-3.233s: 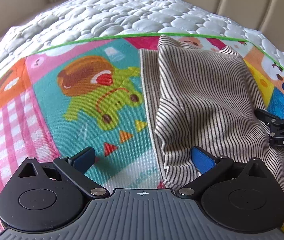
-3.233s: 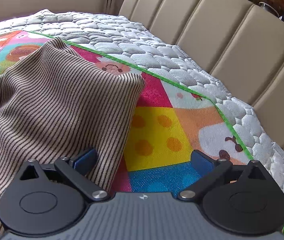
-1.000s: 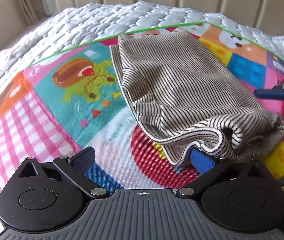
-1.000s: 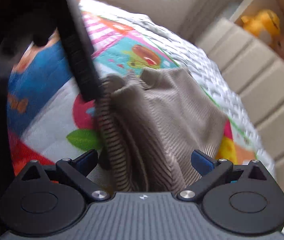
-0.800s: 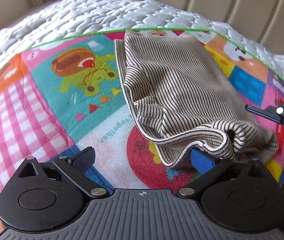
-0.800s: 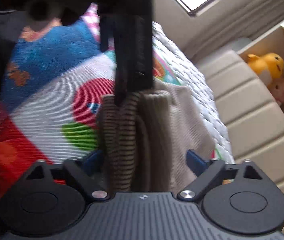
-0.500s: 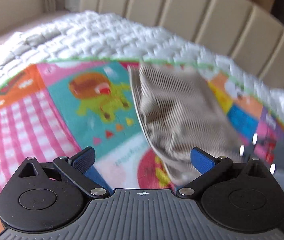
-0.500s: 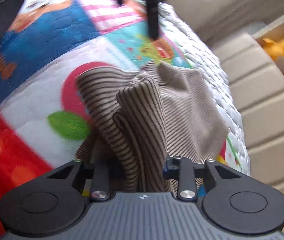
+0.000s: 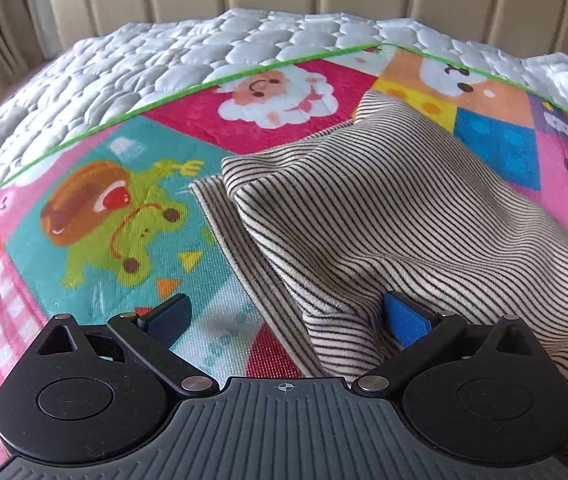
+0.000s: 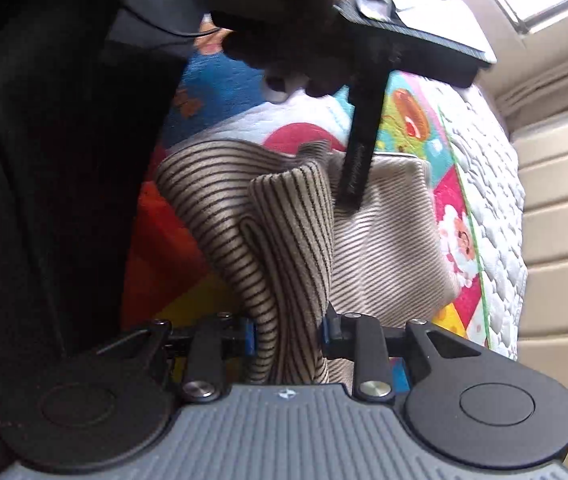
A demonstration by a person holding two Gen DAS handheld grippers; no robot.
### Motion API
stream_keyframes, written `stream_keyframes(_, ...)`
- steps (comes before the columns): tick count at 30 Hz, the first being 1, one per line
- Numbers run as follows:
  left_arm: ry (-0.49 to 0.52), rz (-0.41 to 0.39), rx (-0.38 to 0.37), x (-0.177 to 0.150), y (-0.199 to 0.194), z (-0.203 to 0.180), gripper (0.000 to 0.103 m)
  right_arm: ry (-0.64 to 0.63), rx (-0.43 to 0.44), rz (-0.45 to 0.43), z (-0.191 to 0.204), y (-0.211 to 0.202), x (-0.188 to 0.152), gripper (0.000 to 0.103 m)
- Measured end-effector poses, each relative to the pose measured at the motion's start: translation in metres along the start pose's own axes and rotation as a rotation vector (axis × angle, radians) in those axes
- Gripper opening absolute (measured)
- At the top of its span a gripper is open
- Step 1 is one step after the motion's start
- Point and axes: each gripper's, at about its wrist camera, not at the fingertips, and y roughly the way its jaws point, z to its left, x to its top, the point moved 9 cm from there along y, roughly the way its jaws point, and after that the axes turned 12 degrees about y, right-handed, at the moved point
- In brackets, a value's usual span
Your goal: Fold clothes
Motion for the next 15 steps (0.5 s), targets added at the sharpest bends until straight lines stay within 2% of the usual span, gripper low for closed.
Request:
stream_keyframes(2,0.053,-0.017,0.039,-0.001,-0.015,0.004,0.102,0.013,0.003,0.002,0.001,0.002,0.003,0.027)
stream_keyframes(4,0.144,-0.081,0.089,0.000,-0.045,0.005,0.102,0.057,0.021,0.004,-0.003,0.002,0.003,0.027)
stream_keyframes(6,0.243,-0.166,0.065,0.002,-0.080,-0.007,0.102,0.121,0.049,0.012,-0.011,0.003,-0.003,0.027)
stream_keyframes(8,0.353,-0.215,0.007,-0.003,-0.111,-0.027,0.103,0.225,0.084,0.022,-0.021,0.004,-0.005,0.027)
stream_keyframes(11,0.495,-0.200,-0.062,-0.017,-0.130,-0.059,0.103,0.386,0.137,0.037,-0.037,0.006,-0.006,0.028)
stream_keyframes(13,0.587,-0.179,-0.064,-0.025,-0.127,-0.080,0.103,0.444,0.148,0.032,-0.041,0.003,-0.010,0.029)
stream_keyframes(15,0.693,-0.155,-0.030,-0.032,-0.112,-0.101,0.103,0.468,0.148,0.024,-0.040,0.001,-0.010,0.029)
